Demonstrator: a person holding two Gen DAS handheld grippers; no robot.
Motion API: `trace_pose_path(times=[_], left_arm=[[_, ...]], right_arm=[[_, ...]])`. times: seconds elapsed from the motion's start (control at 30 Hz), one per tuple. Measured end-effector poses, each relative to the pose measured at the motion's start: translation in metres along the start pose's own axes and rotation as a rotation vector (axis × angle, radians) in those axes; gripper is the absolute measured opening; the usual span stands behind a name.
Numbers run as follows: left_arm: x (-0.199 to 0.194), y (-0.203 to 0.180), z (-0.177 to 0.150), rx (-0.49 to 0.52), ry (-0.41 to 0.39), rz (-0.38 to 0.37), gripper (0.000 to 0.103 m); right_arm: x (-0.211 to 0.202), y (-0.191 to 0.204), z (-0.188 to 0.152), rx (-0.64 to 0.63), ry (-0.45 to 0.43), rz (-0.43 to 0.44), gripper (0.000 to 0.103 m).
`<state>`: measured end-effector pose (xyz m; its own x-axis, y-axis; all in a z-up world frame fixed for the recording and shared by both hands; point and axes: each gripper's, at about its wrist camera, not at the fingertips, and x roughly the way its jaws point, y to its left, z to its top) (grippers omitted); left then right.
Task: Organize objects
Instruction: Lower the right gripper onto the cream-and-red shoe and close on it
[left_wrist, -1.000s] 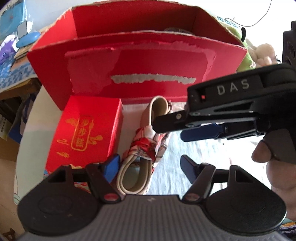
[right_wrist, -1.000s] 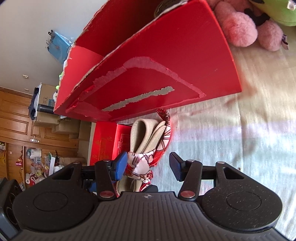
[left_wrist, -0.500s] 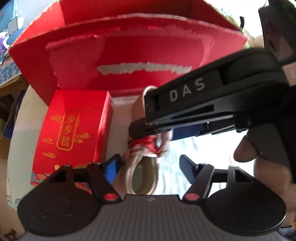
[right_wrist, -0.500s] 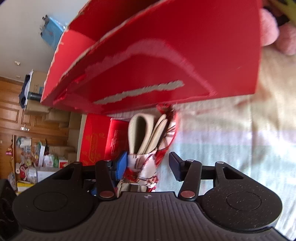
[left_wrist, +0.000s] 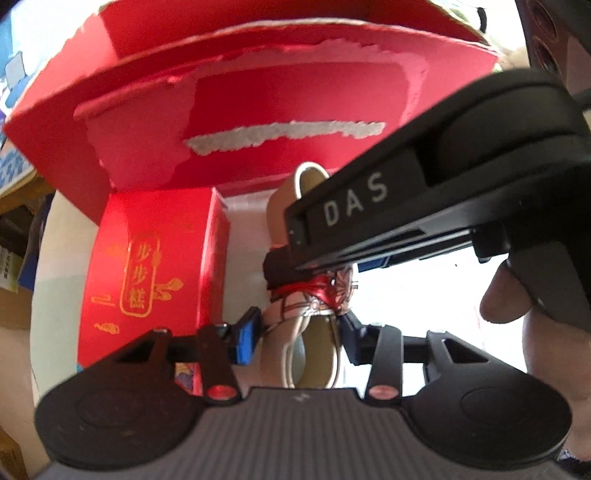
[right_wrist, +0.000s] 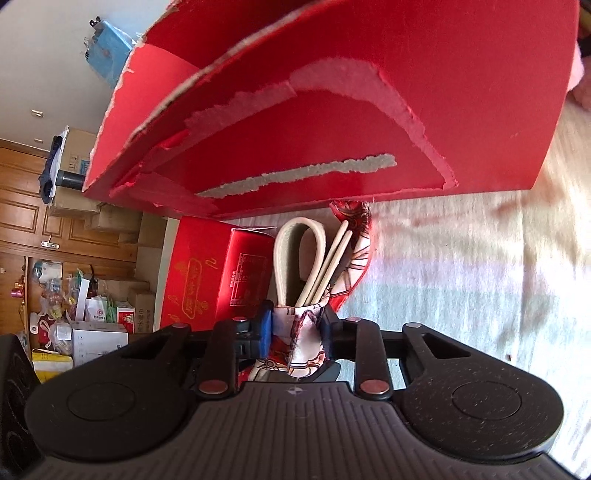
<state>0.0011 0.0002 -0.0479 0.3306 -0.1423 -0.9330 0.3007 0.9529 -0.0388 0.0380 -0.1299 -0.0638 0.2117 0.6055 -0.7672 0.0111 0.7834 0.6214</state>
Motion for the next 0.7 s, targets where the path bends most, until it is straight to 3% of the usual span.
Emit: trace_pose_path(times=[0.27,0.7], left_arm=[[-0.017,-0.020,0.019,0.029,-0.009,-0.037,0.045],[-0.045,-0.088,0.049,0.118,-0.028,-0.053,0.045]], right_arm=[[-0.029,-0.013,0.000,0.005,-0.050,0.000,0.028],[-0.070,-0.011,-0.014,0.047,-0.167,-0.008,0.028]])
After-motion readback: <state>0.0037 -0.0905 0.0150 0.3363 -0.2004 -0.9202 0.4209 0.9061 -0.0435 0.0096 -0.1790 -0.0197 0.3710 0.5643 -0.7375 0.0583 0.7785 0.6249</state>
